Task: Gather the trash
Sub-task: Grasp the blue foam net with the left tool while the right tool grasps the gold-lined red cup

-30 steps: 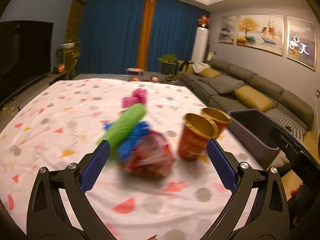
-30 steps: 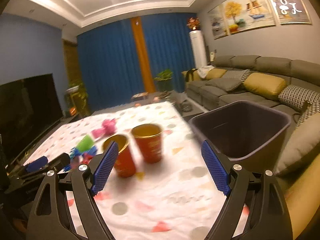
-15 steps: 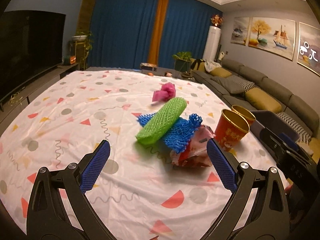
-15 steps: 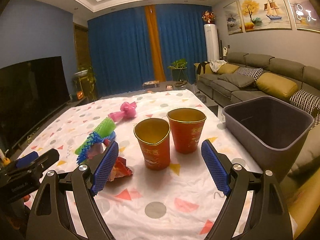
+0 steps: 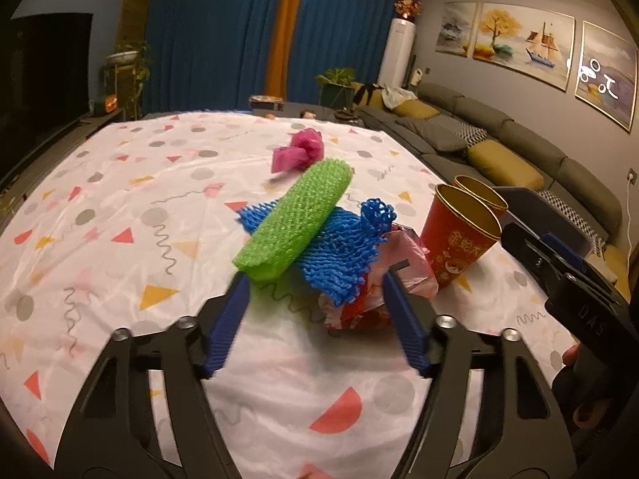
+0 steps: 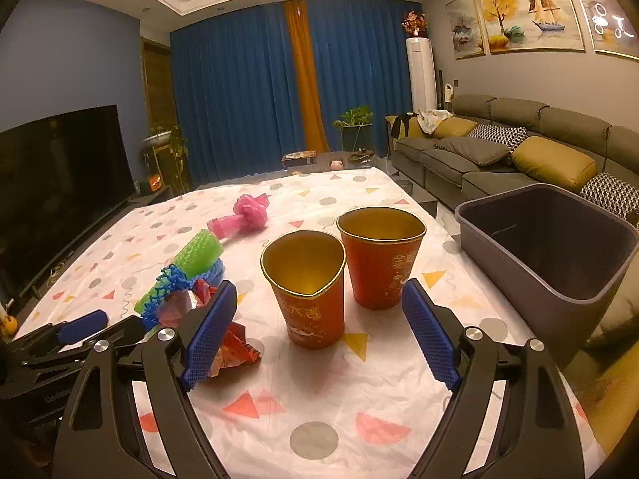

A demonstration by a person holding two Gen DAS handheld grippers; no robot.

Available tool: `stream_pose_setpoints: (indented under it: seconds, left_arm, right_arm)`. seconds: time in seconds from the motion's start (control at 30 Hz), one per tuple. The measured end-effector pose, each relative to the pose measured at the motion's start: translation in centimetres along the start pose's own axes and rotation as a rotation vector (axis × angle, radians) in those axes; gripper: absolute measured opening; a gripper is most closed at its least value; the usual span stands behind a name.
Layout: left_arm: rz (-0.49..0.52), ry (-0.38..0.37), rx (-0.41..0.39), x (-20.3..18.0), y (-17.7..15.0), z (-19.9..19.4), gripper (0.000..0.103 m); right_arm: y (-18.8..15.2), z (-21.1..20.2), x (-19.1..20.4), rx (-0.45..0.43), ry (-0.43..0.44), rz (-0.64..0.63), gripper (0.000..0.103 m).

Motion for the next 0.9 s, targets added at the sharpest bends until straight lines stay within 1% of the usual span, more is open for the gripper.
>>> stream_pose_setpoints:
  seconds: [0.07, 0.13, 0.2, 0.33, 0.4, 0.47, 0.5, 0.6, 0.77, 0.9]
  left_arm:
    - [-0.004, -0.008, 0.02, 0.1, -0.1, 0.7, 0.058]
    - [-0.009, -0.018, 0.038, 0.2, -0.1, 1.2, 0.053]
    - [-0.024, -0.035, 0.054, 0.3, 0.0, 1.5, 0.045]
    - [-0.031, -0.069, 0.046, 0.2, 0.3, 1.4, 0.038]
    - [-0.031, -0.085, 0.051, 0.1, 0.4, 1.6, 0.031]
    - [-0.032, -0.095, 0.047, 0.1, 0.5, 1.6, 0.026]
    - [-0.033, -0.1, 0.048, 0.2, 0.6, 1.7, 0.021]
    - [-0.047, -0.139, 0.059, 0.2, 0.6, 1.7, 0.013]
    - [-0.046, -0.184, 0.068, -0.1, 0.5, 1.7, 0.003]
    - [-0.05, -0.211, 0.072, -0.3, 0.4, 1.5, 0.003]
  right_arm:
    - [0.1, 0.4, 0.2, 0.007, 0.007, -0.004, 0.079]
    - [0.1, 0.8, 0.4, 0.016, 0.015, -0.008, 0.078]
    - [0.1, 1.3, 0.6, 0.024, 0.019, -0.014, 0.076]
    - [0.1, 2.1, 0.6, 0.04, 0.025, -0.01, 0.075]
    - [0.2, 2.5, 0.6, 0.048, 0.031, -0.002, 0.075]
    - [0.1, 2.7, 0.6, 0.053, 0.035, 0.0, 0.073]
    - [0.1, 2.8, 0.6, 0.056, 0.035, 0.0, 0.072]
    - [0.0, 3.2, 0.6, 0.068, 0.04, 0.0, 0.07]
    - [-0.1, 3.3, 0.8, 0.075, 0.045, 0.0, 0.067]
    - [-0.1, 3.4, 0.8, 0.078, 0.045, -0.001, 0.066]
Point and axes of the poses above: each gripper's, at about its wrist camera, not at the fingertips, and z roughly the way its jaws point, x to its left, y to its top, the point moved 5 cm from there along z, roughly the way its jaws point, and after that the axes turned 11 degrees about -z, right-handed, at the moved point
